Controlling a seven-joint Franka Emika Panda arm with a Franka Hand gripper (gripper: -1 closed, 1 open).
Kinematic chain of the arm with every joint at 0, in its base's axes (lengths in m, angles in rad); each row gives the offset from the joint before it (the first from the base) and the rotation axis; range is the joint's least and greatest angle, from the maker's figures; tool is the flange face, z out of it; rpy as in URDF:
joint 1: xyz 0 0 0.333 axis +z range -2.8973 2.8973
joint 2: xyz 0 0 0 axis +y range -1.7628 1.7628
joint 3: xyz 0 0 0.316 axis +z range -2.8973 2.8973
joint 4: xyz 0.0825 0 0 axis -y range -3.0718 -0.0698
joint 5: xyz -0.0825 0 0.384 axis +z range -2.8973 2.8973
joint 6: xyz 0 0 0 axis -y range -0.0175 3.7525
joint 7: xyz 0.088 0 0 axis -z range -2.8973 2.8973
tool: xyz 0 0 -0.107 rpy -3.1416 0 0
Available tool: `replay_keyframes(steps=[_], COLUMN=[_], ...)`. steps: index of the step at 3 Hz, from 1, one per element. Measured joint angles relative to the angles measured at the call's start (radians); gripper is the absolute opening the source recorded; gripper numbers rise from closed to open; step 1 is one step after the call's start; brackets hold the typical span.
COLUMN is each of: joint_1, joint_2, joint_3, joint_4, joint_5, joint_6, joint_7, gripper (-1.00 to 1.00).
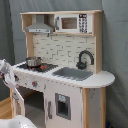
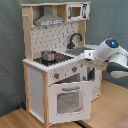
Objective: Play with the kitchen
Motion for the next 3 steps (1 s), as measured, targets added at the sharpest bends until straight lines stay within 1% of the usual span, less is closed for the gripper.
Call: replay_keyframes(steps=[1,2,3], joint_1=[-0.01,-0.032,-0.069], joint_2=[0.051,0.112,0.185], joint_3=[-0.008,-0.025,-0.037], joint_4=[-0.001,0.0,0.002], joint_5=[0.044,0.056,0.056], joint_6=[-0.047,-0.079,-0.086], joint_7=[-0.075,-0.152,-0.233], gripper=[1.0,1.0,1.0])
